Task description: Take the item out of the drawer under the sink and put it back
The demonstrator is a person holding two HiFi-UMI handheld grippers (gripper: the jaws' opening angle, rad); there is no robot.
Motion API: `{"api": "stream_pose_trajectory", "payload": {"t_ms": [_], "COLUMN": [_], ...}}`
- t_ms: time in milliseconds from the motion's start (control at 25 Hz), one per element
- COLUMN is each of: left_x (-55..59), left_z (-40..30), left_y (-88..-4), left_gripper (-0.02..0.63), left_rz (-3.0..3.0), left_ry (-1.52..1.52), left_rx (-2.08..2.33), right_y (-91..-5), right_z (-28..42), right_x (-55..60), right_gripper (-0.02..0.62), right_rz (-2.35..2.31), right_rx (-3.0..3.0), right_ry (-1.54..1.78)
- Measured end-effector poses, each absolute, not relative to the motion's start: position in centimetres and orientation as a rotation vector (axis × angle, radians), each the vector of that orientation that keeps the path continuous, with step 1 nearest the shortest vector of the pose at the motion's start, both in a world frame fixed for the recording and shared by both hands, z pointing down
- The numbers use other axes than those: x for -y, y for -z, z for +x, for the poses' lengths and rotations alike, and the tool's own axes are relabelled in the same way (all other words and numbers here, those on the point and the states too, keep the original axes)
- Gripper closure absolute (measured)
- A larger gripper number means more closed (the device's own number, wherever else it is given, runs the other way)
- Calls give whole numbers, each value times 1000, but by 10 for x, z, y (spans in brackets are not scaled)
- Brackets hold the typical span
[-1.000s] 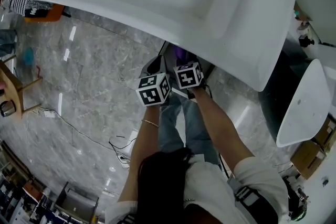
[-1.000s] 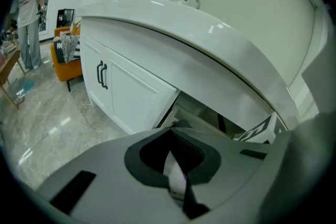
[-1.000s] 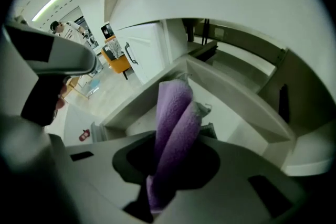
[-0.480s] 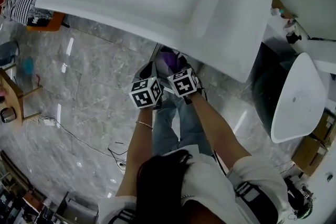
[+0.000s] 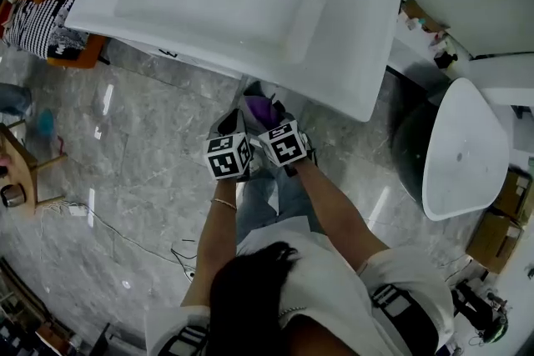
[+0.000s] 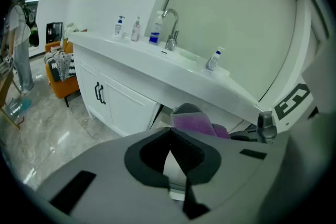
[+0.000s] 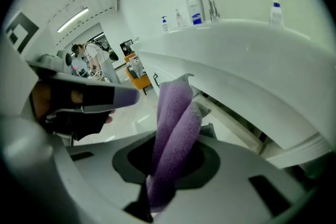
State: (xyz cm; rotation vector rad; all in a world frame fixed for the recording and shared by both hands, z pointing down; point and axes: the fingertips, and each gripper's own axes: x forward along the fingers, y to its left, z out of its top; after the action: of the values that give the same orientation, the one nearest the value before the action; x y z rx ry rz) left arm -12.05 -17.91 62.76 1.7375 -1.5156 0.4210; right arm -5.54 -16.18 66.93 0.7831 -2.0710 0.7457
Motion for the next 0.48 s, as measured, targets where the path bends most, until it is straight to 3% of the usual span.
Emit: {"api": "stream_pose_trajectory", "payload": {"t_ms": [480], "left_x": [166], "left_z": [-109], "left_y": [-566], "left_gripper": [602], "left_rz": [1808], "left_ry": [-295], "left_rx": [1520], "right_y": [-593], "right_z": [-36], "right_x": [149], "right_gripper": [511], "right_rz": [893], "right_rx": [2147], "right_ry": [-720]}}
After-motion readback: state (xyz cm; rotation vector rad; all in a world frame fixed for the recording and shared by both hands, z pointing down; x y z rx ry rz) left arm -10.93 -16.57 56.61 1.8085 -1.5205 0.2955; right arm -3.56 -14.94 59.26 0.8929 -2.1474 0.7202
